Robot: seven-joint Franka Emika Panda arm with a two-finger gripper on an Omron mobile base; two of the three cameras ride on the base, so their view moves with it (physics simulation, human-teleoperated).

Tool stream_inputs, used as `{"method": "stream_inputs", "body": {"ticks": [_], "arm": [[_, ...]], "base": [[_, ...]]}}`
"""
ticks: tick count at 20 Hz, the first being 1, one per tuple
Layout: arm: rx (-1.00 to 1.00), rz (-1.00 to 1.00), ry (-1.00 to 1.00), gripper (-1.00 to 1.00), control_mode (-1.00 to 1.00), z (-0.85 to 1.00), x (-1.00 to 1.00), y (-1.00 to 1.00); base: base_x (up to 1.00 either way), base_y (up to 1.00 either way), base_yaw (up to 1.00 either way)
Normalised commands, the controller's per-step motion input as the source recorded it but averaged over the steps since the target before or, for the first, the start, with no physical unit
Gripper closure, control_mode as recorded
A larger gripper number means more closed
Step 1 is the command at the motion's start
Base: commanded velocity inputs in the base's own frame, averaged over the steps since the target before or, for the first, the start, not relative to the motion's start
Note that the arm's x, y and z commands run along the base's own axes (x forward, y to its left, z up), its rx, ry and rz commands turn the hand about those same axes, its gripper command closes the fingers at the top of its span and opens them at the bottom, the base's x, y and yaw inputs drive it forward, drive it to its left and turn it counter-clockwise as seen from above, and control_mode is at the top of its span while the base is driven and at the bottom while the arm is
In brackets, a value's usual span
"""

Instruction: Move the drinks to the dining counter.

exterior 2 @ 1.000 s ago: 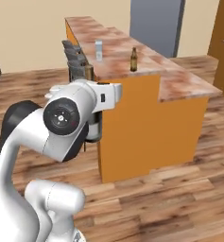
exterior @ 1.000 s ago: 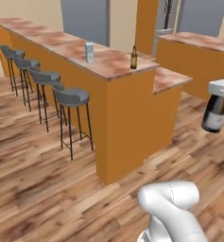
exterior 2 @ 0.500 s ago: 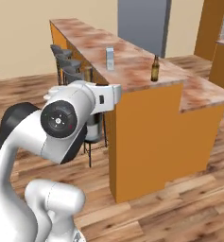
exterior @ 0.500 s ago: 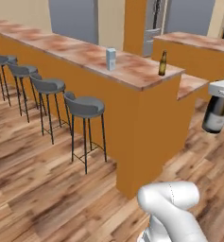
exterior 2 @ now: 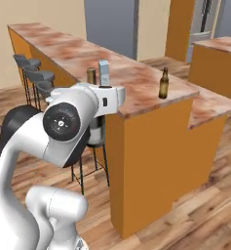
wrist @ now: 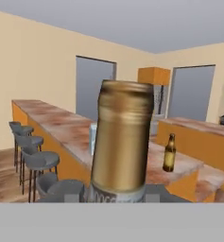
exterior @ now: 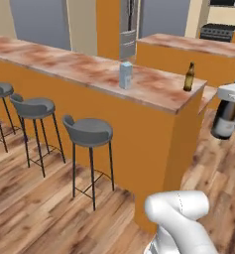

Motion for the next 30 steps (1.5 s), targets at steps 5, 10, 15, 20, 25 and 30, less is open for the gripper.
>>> {"method": "stream_inputs", "body": {"ticks": [5, 10, 15, 20, 25, 30], "arm": [[0.00, 0.00, 0.00, 1.00, 1.00, 0.00, 0.00, 0.00], [0.00, 0.00, 0.00, 1.00, 1.00, 0.00, 0.00, 0.00], [0.00, 0.00, 0.00, 1.00, 1.00, 0.00, 0.00, 0.00], [0.00, 0.00, 0.00, 1.00, 1.00, 0.00, 0.00, 0.00], [0.00, 0.00, 0.00, 1.00, 1.00, 0.00, 0.00, 0.00], [0.00, 0.00, 0.00, 1.00, 1.00, 0.00, 0.00, 0.00]], "base": [[1.00, 0.92, -0.36], [1.00, 0.59, -0.29], [1.00, 0.03, -0.22], [1.00, -0.22, -0.23], [1.00, -0.41, -0.29], [1.00, -0.04, -0.35]]}}
